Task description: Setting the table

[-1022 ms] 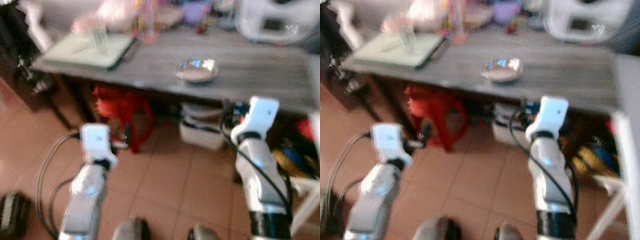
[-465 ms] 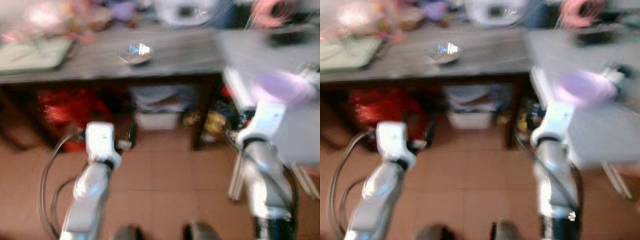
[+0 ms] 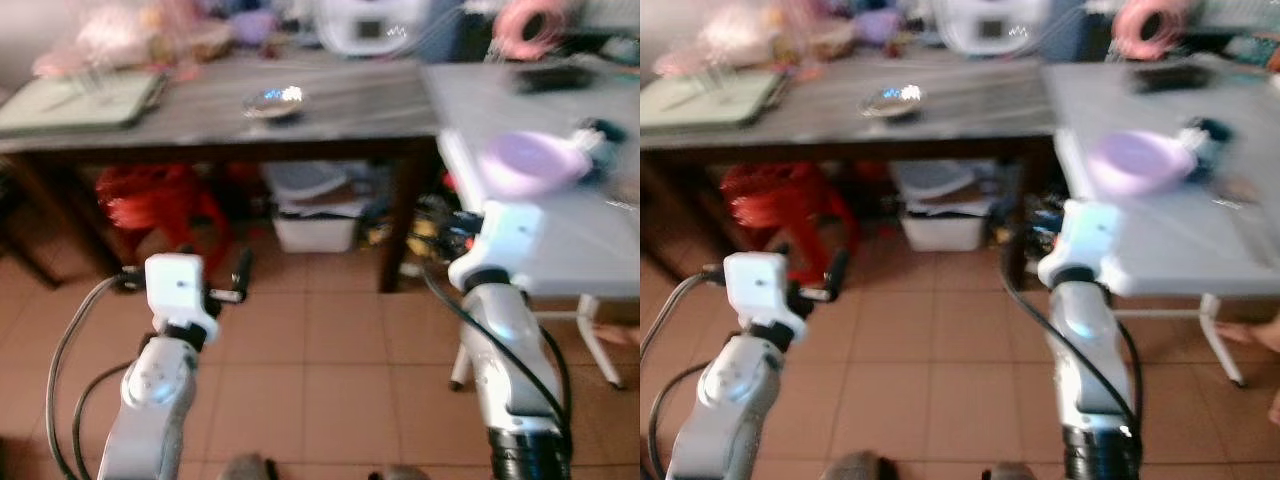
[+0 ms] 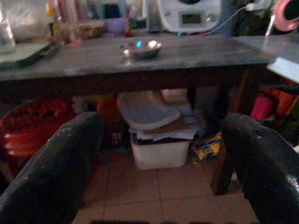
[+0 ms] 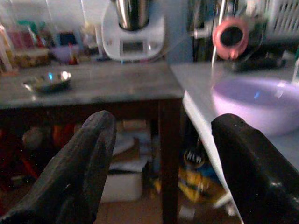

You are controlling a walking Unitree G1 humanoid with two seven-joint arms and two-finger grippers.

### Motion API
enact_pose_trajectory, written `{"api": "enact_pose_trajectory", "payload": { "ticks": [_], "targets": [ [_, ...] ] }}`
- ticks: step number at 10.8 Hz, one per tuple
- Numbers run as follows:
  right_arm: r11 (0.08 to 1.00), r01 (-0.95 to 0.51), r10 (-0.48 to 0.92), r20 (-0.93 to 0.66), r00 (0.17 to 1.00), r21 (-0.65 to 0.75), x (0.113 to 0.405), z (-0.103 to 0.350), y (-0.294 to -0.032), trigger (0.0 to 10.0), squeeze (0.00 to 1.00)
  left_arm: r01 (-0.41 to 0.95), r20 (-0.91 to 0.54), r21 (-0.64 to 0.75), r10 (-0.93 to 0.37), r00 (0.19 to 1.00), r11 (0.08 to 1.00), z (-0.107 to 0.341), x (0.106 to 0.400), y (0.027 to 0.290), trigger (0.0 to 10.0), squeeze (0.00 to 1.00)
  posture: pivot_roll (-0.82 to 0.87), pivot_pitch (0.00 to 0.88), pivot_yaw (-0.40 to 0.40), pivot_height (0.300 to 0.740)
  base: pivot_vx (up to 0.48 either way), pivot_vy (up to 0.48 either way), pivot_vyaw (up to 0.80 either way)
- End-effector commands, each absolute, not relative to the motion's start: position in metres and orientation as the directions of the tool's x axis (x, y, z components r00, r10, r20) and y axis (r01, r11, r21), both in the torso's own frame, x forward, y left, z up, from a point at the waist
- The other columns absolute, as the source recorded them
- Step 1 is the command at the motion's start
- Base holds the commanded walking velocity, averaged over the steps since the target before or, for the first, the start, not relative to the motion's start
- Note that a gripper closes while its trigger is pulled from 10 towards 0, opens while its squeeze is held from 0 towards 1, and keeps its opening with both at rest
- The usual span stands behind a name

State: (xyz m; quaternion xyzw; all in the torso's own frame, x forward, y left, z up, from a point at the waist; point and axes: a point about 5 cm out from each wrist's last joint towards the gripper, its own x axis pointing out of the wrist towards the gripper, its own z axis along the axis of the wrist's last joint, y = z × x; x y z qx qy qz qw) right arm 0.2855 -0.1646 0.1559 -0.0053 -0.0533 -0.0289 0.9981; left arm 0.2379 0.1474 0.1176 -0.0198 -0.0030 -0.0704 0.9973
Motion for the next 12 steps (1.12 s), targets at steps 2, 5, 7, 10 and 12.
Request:
{"api": "enact_pose_trajectory", "payload": {
  "ticks": [2, 5, 7, 10, 12],
  "targets": [
    [0.997, 0.070, -0.066, 0.127, 0.990, -0.027, 0.286, 0.160, -0.170, 10.0, 0.00, 0.167, 0.010, -0.046, -0.167, 0.986, 0.985, 0.120, 0.239, 0.142, 10.0, 0.00, -0.04, 0.026, 0.086, 0.740, 0.300, -0.371, 0.00],
    [0.998, 0.049, -0.040, 0.170, 0.985, -0.047, 0.293, 0.170, -0.167, 10.0, 0.00, 0.181, 0.019, -0.025, -0.181, 0.983, 0.983, 0.123, 0.243, 0.140, 10.0, 0.00, -0.04, 0.039, 0.084, 0.740, 0.370, -0.295, 0.00],
    [0.998, 0.041, -0.033, 0.168, 0.985, -0.043, 0.294, 0.169, -0.165, 10.0, 0.00, 0.187, 0.026, -0.031, -0.186, 0.982, 0.982, 0.124, 0.245, 0.139, 10.0, 0.00, -0.04, 0.041, 0.083, 0.740, 0.412, 0.000, 0.00],
    [0.999, -0.014, 0.024, 0.196, 0.980, -0.052, 0.296, 0.174, -0.158, 10.0, 0.00, 0.177, 0.031, -0.053, -0.175, 0.984, 0.983, 0.124, 0.246, 0.138, 10.0, 0.00, -0.05, 0.041, 0.081, 0.740, 0.279, 0.000, 0.00],
    [0.993, -0.065, 0.087, 0.230, 0.969, -0.102, 0.300, 0.181, -0.152, 10.0, 1.00, 0.142, 0.038, -0.051, -0.140, 0.989, 0.989, 0.125, 0.247, 0.142, 10.0, 0.00, -0.05, 0.044, 0.079, 0.740, 0.000, 0.000, 0.00]
  ]
}}
